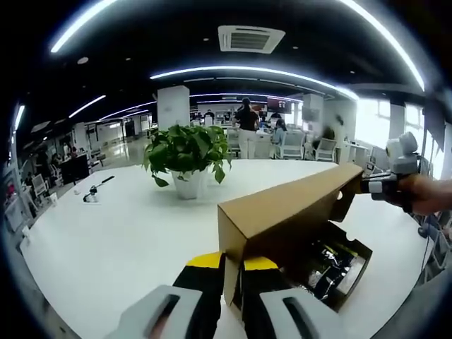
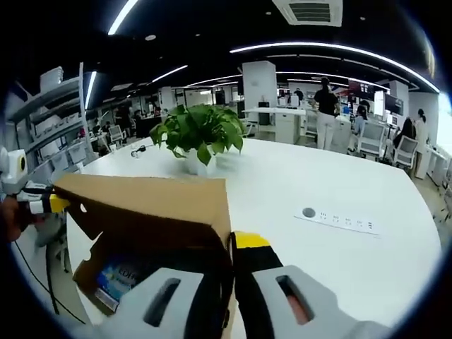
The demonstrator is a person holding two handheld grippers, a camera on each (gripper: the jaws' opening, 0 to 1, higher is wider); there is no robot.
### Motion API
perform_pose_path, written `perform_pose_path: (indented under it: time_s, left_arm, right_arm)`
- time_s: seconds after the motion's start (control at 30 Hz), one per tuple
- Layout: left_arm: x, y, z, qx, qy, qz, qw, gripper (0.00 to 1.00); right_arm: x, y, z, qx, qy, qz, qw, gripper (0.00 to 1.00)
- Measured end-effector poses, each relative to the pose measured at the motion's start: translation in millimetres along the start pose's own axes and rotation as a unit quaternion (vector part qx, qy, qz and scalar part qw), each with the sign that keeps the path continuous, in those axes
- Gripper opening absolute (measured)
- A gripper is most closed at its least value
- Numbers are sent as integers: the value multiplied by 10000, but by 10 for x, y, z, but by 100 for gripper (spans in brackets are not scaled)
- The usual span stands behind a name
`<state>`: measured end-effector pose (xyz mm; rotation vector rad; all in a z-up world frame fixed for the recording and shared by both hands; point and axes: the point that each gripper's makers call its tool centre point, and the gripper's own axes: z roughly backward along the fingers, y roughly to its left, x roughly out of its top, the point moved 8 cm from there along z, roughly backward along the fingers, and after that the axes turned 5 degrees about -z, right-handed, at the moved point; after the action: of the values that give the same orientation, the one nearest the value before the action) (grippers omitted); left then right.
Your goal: Operate the shoe box by opening the lid, removing the specified soft item, and placing it in the target area until the item is outside and the box remains undamaged.
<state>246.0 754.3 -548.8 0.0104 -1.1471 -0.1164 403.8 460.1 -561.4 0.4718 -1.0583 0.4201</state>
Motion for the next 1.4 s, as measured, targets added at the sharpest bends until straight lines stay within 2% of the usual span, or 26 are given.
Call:
perform_pose_path:
  time_s: [0.57, 0.8, 0.93, 1.4]
  left_arm:
    - [-17, 87, -143, -51, 62, -70, 9999, 6]
    - [-99, 104, -212, -72, 188, 0, 9998, 5]
    - [-154, 103, -250, -96, 293, -20, 9995, 5]
    - [-350, 149, -399, -147, 527, 124, 9984, 4]
  right_arm:
    - [-8, -33, -126, 48, 27, 77, 10000, 1]
    - [-32, -24, -173, -33, -44, 221, 9997, 1]
    - [-25, -40, -204, -15, -54, 113, 9999, 0]
    - [-101, -97, -352, 78, 147, 145, 9998, 0]
